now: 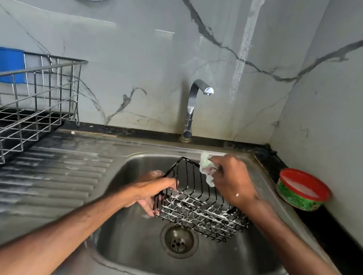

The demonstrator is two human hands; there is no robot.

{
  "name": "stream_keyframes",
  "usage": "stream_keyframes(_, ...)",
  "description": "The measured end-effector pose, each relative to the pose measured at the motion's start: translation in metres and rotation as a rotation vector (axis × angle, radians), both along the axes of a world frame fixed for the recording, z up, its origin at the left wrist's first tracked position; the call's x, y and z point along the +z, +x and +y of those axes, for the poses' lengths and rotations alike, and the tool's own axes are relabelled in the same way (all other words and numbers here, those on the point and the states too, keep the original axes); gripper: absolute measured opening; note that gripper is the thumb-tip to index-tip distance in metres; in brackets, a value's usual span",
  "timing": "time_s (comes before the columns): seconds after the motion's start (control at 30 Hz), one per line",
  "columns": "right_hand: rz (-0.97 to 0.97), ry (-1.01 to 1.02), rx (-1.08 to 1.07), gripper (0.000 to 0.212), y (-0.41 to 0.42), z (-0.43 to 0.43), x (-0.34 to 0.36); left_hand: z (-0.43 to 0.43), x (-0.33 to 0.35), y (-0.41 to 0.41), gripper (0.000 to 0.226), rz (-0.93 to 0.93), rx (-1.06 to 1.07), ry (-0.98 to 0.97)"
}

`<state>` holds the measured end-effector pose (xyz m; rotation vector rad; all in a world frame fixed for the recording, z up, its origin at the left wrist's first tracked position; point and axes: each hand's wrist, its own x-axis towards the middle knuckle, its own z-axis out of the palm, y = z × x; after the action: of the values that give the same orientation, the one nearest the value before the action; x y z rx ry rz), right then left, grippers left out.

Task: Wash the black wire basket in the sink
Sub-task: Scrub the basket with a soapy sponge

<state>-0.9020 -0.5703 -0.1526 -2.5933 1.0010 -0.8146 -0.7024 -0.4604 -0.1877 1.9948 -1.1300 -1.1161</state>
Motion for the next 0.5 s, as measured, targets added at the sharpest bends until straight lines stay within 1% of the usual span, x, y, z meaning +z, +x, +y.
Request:
stream_keyframes(0.07,-0.019,-0.016,-0.062,0.022,0.008,0.002,-0.005,0.001,0.001,-0.004,0.032,-0.027,0.002,-0.015)
stream_keyframes(0.1,-0.047,-0.013,-0.091,0.026,0.011,0.002,-0.008,0.001,0.000,-0.004,0.035,-0.040,0.020,-0.038)
stream_keyframes(0.17,-0.094,-0.035,-0.093,0.034,0.018,0.006,-0.010,-0.001,-0.004,0.000,0.055,-0.063,0.063,-0.068)
stream_keyframes(0.2,-0.107,-0.063,-0.063,0.039,0.022,0.011,-0.011,-0.002,-0.005,0.000,0.064,-0.072,0.069,-0.071)
stream_keyframes(0.27,-0.088,-0.133,0.057,0.049,0.030,0.026,-0.013,-0.003,-0.007,0.000,0.073,-0.092,0.061,-0.083)
stream_keyframes(0.33,-0.010,-0.213,0.172,0.057,0.035,0.035,-0.018,-0.003,-0.010,0.001,0.073,-0.126,0.026,-0.074)
stream_keyframes(0.37,0.039,-0.236,0.188,0.060,0.035,0.034,-0.020,-0.002,-0.010,0.001,0.073,-0.136,0.014,-0.067)
stream_keyframes(0.43,0.081,-0.247,0.162,0.067,0.033,0.023,-0.025,-0.002,-0.009,0.002,0.073,-0.123,0.042,-0.083)
stream_keyframes(0.5,0.078,-0.171,0.093,0.065,0.024,0.013,-0.025,-0.001,-0.005,0.000,0.072,-0.079,0.083,-0.095)
